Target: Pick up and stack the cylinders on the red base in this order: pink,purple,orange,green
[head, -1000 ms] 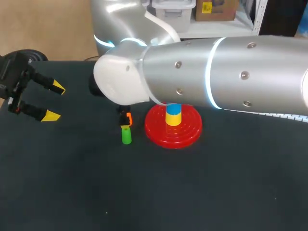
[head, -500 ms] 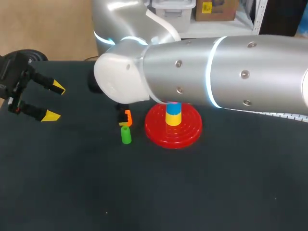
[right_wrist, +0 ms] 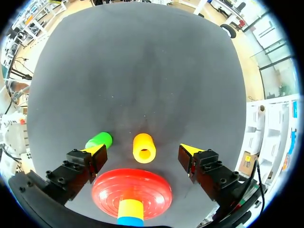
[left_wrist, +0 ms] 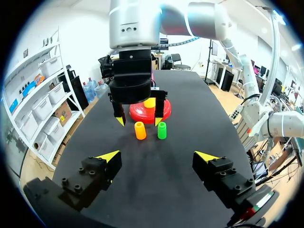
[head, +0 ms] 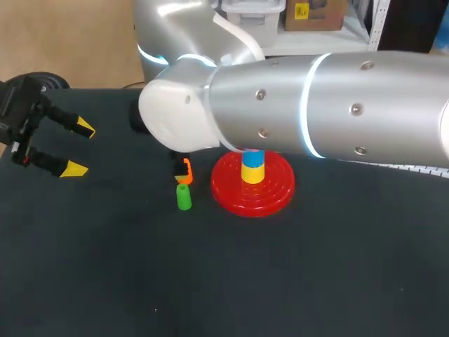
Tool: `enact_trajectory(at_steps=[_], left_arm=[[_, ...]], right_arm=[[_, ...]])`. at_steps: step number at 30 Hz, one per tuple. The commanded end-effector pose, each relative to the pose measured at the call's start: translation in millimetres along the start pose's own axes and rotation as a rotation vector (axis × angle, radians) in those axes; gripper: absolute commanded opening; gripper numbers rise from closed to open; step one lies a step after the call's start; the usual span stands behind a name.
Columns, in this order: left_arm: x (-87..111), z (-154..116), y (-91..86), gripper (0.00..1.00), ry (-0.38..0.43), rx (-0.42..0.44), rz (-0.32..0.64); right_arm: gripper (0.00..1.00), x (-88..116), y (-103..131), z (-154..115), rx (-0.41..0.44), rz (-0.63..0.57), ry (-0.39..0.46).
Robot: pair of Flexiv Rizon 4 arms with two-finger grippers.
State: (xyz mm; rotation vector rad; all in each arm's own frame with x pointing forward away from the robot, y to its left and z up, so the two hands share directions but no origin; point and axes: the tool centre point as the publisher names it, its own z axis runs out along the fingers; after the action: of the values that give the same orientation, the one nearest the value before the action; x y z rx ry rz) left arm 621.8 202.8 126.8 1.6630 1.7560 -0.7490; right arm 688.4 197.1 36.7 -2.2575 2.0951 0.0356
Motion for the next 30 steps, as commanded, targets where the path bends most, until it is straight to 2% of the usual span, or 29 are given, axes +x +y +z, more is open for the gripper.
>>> enact_trajectory(at_steps=[1, 30], left_arm=[[1.4, 0, -0.3, 1.00, -0.003, -0.002, 0.003], [1.4, 0, -0.3, 1.00, -0.003, -0.002, 0.003]], right_arm=[[1.00, -2, -5, 3, -0.006, -0.004, 0.002], [1.00, 6, 0, 13, -0.023, -0.009, 0.010]])
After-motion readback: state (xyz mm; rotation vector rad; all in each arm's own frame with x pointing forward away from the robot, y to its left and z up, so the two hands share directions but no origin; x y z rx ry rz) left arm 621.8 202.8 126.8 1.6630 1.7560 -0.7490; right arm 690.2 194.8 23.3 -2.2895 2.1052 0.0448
